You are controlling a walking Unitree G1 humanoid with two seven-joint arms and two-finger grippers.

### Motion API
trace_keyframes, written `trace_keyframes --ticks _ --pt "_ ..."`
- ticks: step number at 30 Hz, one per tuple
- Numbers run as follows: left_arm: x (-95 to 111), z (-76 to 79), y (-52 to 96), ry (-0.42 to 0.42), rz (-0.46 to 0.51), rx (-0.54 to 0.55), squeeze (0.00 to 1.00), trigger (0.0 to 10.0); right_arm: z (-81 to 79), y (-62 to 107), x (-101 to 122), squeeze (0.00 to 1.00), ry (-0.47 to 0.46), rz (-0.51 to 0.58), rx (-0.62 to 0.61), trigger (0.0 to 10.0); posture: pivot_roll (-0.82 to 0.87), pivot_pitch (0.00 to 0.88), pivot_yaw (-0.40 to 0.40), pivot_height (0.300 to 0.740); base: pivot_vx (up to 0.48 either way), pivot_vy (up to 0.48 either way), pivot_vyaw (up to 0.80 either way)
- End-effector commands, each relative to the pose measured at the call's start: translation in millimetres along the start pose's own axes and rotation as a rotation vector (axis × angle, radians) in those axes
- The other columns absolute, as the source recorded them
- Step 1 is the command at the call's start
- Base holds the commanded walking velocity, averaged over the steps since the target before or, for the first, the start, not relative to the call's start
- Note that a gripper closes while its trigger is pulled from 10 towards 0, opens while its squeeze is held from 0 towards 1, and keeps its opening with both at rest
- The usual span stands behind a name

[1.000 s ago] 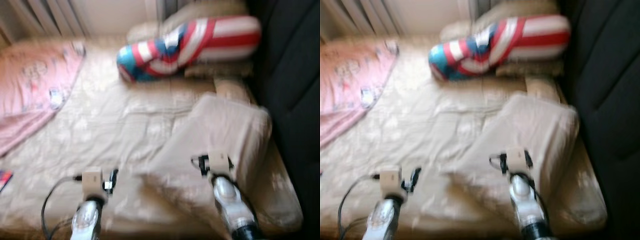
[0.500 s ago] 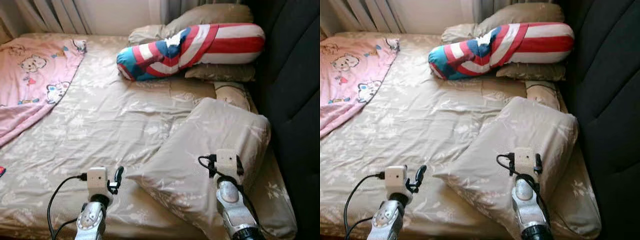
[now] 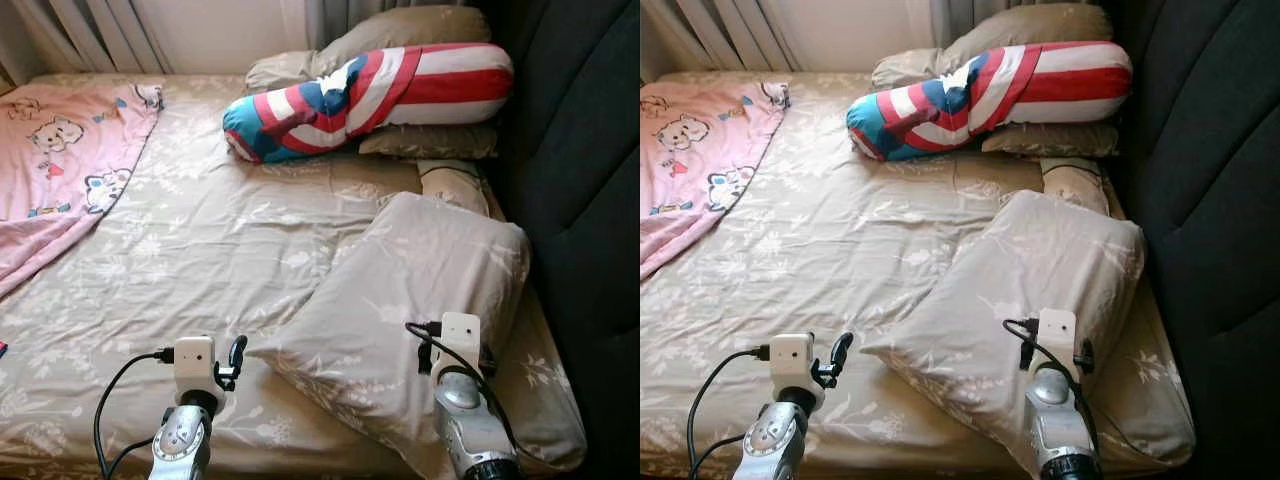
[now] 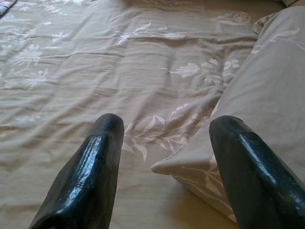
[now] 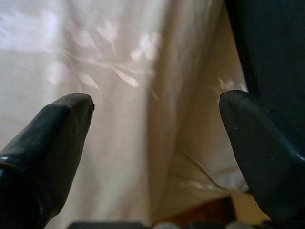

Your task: Clean up the room

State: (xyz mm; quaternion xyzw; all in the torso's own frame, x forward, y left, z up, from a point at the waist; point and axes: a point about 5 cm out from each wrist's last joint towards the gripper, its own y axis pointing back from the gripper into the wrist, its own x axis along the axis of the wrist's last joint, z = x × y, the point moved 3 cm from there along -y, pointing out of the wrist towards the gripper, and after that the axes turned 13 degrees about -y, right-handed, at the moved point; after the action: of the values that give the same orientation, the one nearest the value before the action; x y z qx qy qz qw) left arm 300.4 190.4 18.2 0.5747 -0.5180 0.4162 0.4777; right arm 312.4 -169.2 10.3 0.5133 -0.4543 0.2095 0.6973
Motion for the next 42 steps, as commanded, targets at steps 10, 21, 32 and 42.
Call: trace_keyframes --ticks 10,21,32,42 --pt "-8.0 -2.1 4.0 -0.019 -0.036 -0.018 0.00 10.0 -0.9 6.3 -5.2 0.00 -0.034 -0.090 -0.031 10.0 0.02 0.188 0.005 0.711 0.000 0.000 0.00" --pt "-7.8 -5.0 4.0 -0.036 -0.036 -0.030 0.00 10.0 -13.1 8.2 30.1 0.00 0.193 0.256 0.119 10.0 0.02 0.194 0.027 0.711 0.000 0.000 0.00" --pt "-4.8 -0.6 1.0 -0.027 -0.026 -0.037 0.00 10.0 -20.3 23.1 58.7 0.00 0.163 0.642 0.235 10.0 0.01 0.187 0.014 0.711 0.000 0.000 0.00" --pt "-5.6 -3.3 2.6 -0.027 -0.023 -0.028 0.00 10.0 94.7 23.0 -25.8 0.00 -0.070 0.378 0.207 10.0 -0.01 0.181 0.003 0.711 0.000 0.000 0.00"
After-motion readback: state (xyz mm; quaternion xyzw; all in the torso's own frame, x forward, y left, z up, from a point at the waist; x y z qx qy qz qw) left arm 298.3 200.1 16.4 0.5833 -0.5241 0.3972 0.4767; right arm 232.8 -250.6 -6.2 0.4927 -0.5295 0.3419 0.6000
